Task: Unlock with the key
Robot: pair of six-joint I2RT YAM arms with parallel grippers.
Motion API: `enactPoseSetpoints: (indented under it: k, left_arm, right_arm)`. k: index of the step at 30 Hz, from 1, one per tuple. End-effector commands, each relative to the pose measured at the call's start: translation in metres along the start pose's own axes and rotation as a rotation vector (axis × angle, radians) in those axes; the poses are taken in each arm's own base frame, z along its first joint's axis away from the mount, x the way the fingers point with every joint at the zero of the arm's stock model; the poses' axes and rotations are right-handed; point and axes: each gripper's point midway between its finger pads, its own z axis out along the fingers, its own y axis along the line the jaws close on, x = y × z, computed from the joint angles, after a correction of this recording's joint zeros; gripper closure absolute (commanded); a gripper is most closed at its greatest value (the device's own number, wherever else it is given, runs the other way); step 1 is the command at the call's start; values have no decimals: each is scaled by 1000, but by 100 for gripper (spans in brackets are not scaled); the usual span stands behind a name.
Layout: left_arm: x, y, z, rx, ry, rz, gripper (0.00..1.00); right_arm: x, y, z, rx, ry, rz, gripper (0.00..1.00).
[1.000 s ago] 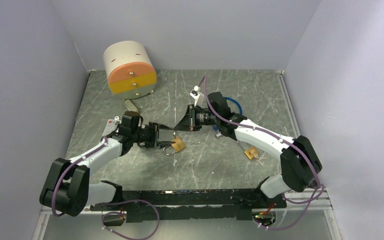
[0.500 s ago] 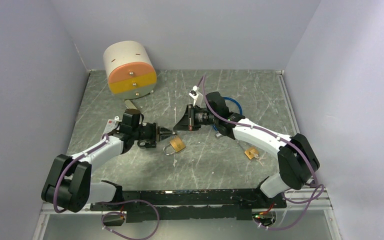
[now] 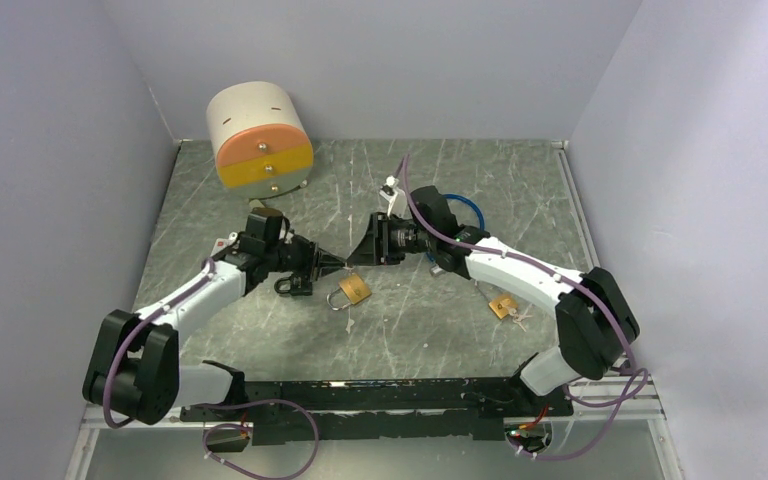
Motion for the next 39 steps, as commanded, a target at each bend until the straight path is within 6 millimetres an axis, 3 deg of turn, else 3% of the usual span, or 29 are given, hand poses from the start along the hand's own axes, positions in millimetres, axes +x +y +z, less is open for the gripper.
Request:
enactPoseSetpoints:
  k: [1,6,10,13,17,19,23,33,39]
  left_arm:
    - [-11,-28,-12,28,-164,354,98]
    - [-6,-80,-41,203,-335,790,97]
    - [20,-112,-65,440,-394,1104,97]
    - [46,-128,-82,587,-389,1266,97]
    - [83,-139,-100,720,-315,1431,97]
    - [95,-142,-105,758,-280,1462,97]
    - [111,-153,-116,848,-261,1464,97]
    - [123,-171,-127,930,-244,1386,97]
    - [125,-175,-128,968,-221,1365,97]
  right_arm:
    - [-27,21,-13,-1,-87,1,50]
    - [-53,51,-23,-122,-174,87,42]
    - [-81,87,-40,-250,-276,61,38]
    - [-97,103,-50,-285,-340,42,28]
    - [-112,122,-57,-344,-376,31,26]
    - [-116,133,-60,-389,-380,7,30]
    - [-114,142,-62,-435,-364,-26,52]
    - [-108,148,-75,-473,-409,-76,56]
    - [-105,155,-80,-519,-405,-101,82]
